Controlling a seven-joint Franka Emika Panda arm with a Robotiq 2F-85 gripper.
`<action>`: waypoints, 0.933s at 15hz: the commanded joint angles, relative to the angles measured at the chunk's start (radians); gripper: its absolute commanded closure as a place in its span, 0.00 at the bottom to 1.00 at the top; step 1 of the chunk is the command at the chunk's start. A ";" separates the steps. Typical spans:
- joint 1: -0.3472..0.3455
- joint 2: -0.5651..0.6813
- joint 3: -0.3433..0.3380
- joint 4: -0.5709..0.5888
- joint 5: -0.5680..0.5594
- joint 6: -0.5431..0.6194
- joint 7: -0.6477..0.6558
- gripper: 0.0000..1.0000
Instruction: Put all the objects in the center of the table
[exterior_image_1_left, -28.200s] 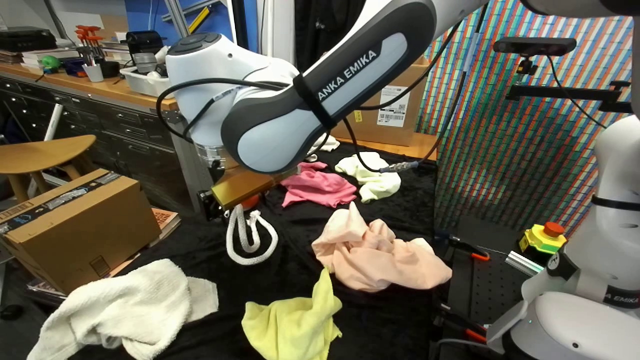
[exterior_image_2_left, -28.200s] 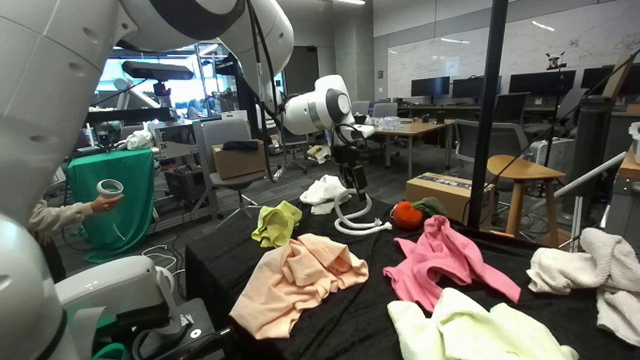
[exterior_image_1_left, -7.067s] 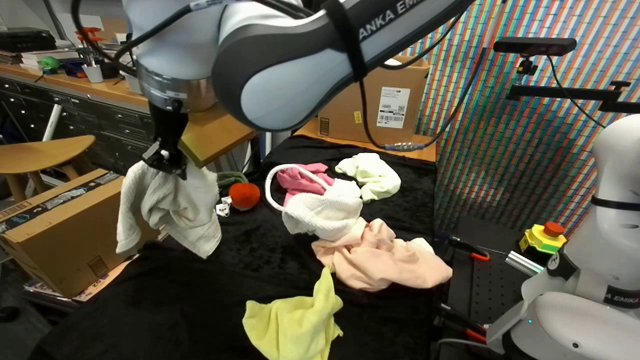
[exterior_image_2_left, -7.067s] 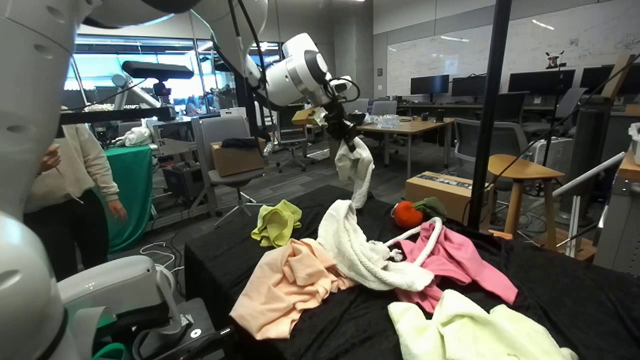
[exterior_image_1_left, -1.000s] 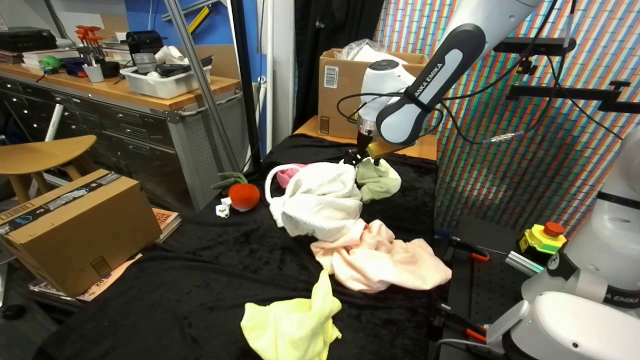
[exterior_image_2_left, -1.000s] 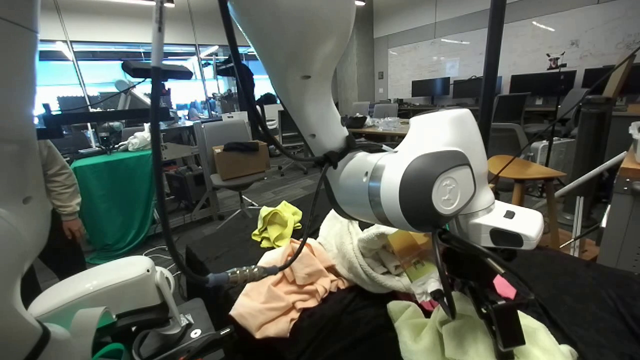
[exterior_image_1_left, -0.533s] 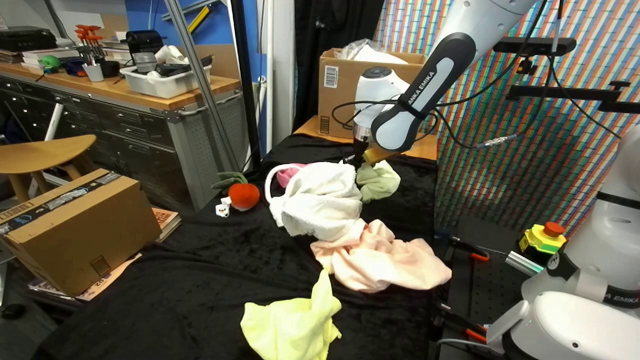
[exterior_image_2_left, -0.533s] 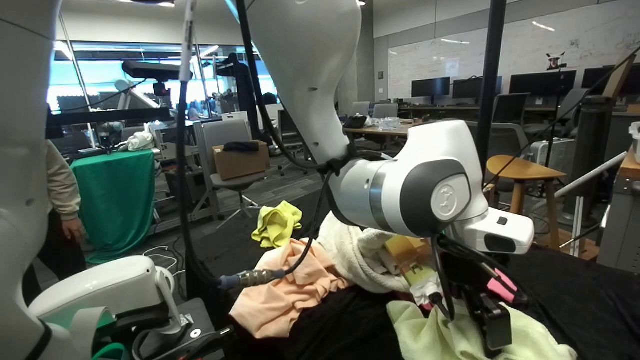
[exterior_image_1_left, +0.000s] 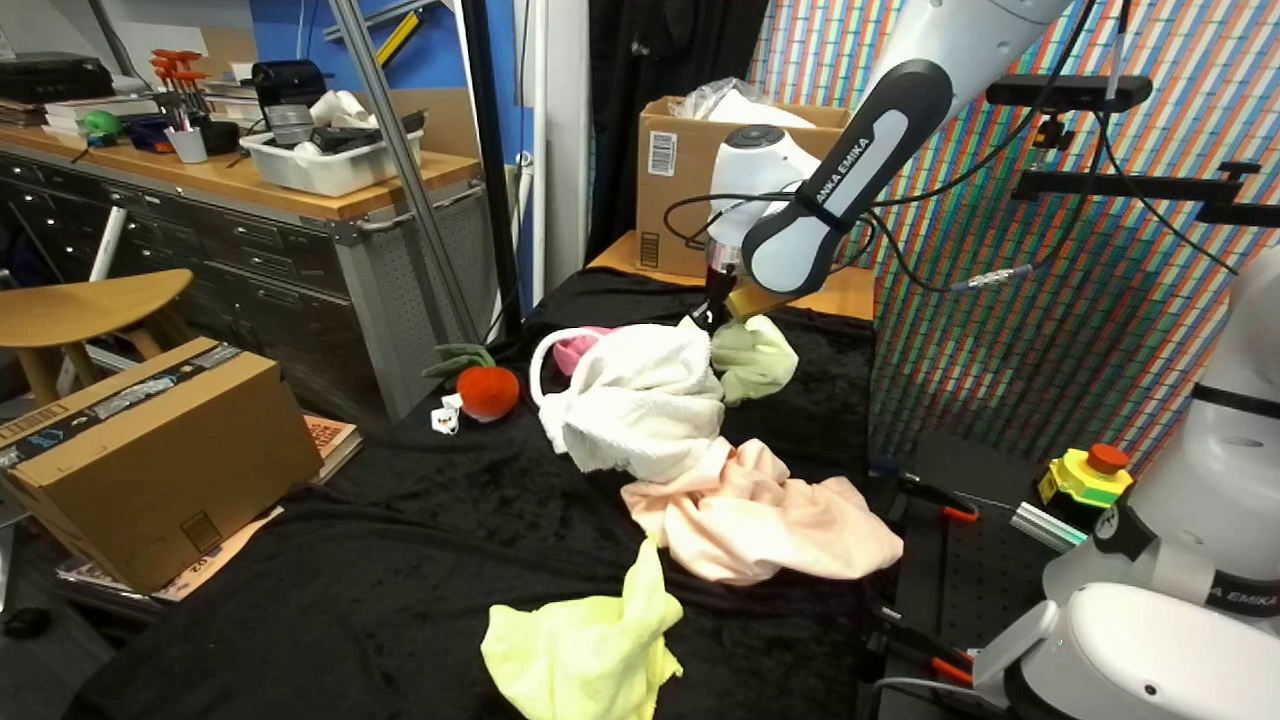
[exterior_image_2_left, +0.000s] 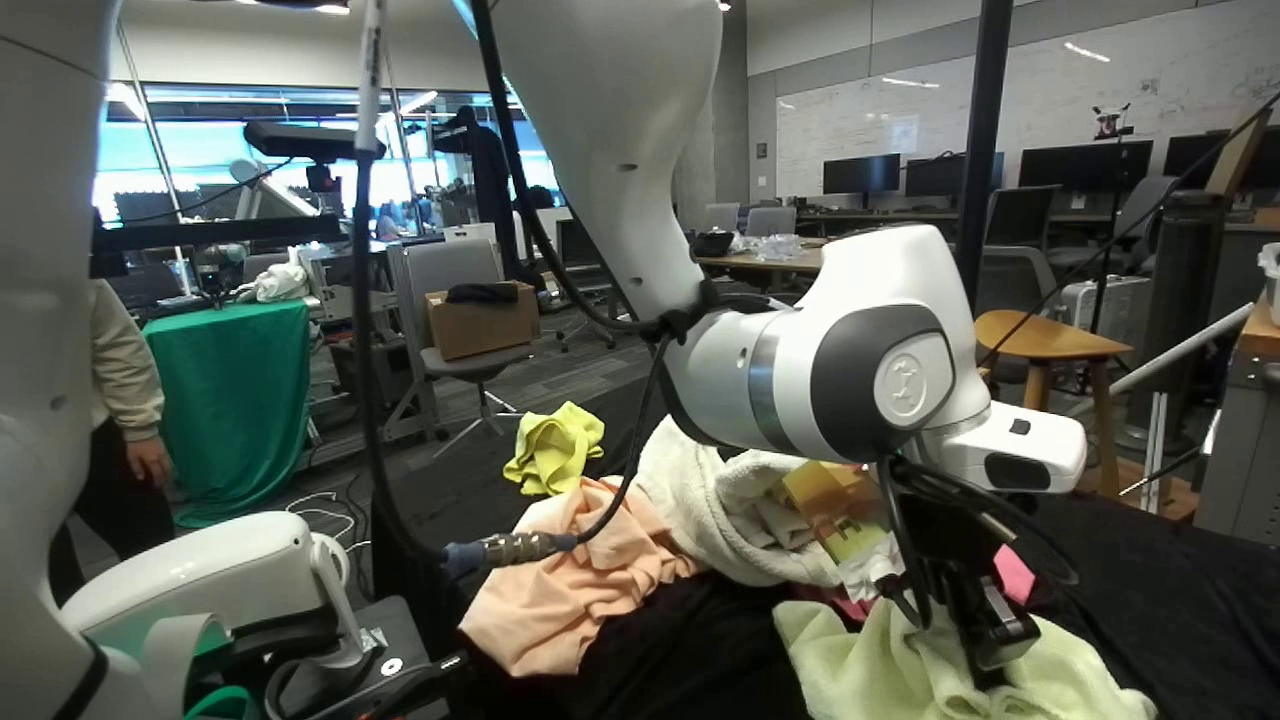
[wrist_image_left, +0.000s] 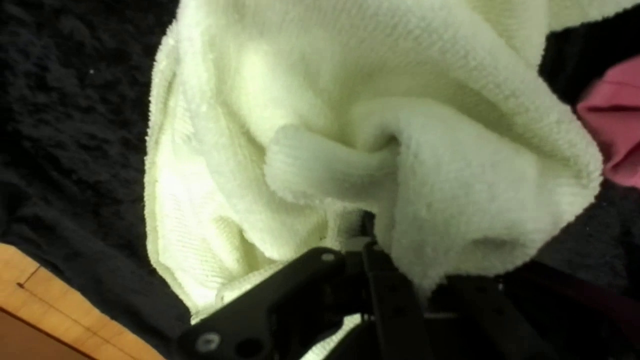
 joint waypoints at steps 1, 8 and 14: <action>0.027 -0.061 -0.040 -0.008 -0.027 -0.009 -0.003 0.97; -0.003 -0.192 0.013 -0.025 0.002 -0.008 -0.041 0.98; -0.008 -0.334 0.081 -0.019 -0.061 -0.022 -0.007 0.97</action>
